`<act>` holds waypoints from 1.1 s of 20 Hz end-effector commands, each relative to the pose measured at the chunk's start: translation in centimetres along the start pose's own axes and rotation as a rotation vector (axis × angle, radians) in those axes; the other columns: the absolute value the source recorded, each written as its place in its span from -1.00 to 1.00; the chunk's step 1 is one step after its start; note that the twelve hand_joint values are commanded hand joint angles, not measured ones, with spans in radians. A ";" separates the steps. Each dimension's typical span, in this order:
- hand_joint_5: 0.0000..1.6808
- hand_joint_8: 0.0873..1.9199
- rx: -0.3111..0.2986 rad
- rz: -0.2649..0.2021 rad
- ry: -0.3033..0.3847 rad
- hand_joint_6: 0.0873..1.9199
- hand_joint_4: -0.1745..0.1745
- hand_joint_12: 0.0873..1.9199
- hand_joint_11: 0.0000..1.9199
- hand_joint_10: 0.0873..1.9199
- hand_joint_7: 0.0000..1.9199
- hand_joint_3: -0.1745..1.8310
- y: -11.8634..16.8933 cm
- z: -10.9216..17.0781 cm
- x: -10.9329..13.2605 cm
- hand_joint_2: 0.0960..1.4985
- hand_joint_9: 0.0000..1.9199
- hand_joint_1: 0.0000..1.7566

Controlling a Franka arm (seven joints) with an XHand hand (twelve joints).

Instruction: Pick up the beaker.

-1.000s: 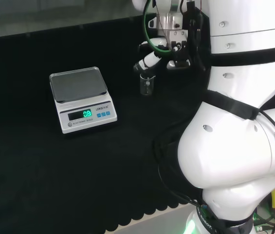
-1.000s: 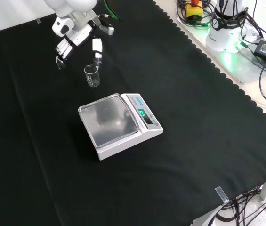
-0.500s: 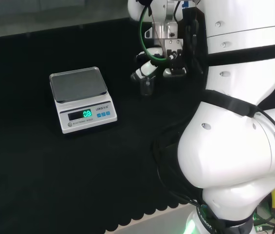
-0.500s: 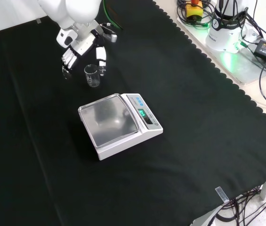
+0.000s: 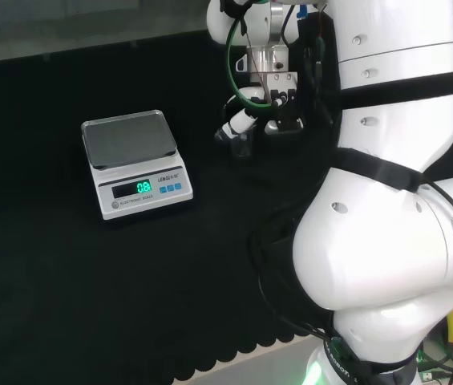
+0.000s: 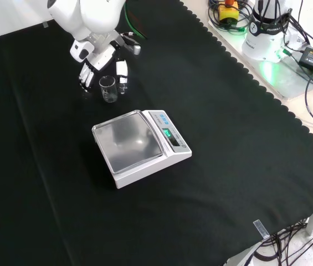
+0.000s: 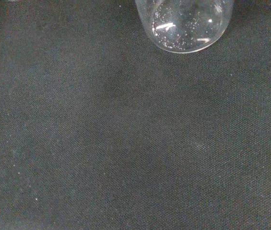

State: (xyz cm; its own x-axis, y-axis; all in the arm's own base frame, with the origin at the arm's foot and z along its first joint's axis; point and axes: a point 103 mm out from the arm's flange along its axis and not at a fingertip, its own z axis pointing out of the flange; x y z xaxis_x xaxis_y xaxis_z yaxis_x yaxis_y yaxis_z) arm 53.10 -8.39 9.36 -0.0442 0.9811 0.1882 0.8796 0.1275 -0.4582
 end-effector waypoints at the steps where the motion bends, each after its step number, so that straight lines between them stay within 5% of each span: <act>1: -0.42 -0.19 -0.017 0.024 -0.049 -0.99 -0.48 0.27 -0.33 -0.22 -0.63 -0.80 -0.2 -0.3 0.2 0.01 -0.52 -0.20; 4: -0.35 -0.19 -0.022 0.019 -0.058 -0.88 -0.52 0.18 -0.17 -0.31 -0.54 -0.78 -0.4 -0.4 0.1 0.00 -0.34 -0.11; 10: -0.23 -0.17 -0.048 0.037 -0.094 -0.22 -0.88 -0.13 0.23 -0.51 -0.33 -0.59 -0.7 -0.7 -0.1 -0.06 -0.01 0.08; 11: -0.17 -0.16 -0.053 0.064 -0.106 -0.20 -0.94 -0.19 0.30 -0.54 -0.29 -0.53 -0.7 -0.7 0.0 -0.09 0.06 0.12; 15: 0.09 -0.16 -0.076 0.054 -0.118 -0.24 -1.00 -0.39 0.54 -0.69 -0.13 -0.29 -0.8 -0.7 0.3 -0.21 0.30 0.22; 18: 0.35 -0.17 -0.083 0.047 -0.127 -0.30 -0.65 -0.46 0.64 -0.78 -0.02 -0.45 -0.6 -0.7 0.7 0.03 0.43 0.31; 22: 0.44 -0.23 -0.070 0.008 -0.140 -0.38 -0.95 -0.54 0.70 -0.88 0.09 -0.54 -0.6 -1.6 1.2 0.10 0.51 0.35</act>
State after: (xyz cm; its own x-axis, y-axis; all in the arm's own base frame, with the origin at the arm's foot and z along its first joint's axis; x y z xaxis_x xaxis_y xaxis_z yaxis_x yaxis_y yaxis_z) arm 52.76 -8.02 10.22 -0.0576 0.9968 0.0556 0.9149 0.0750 -0.3968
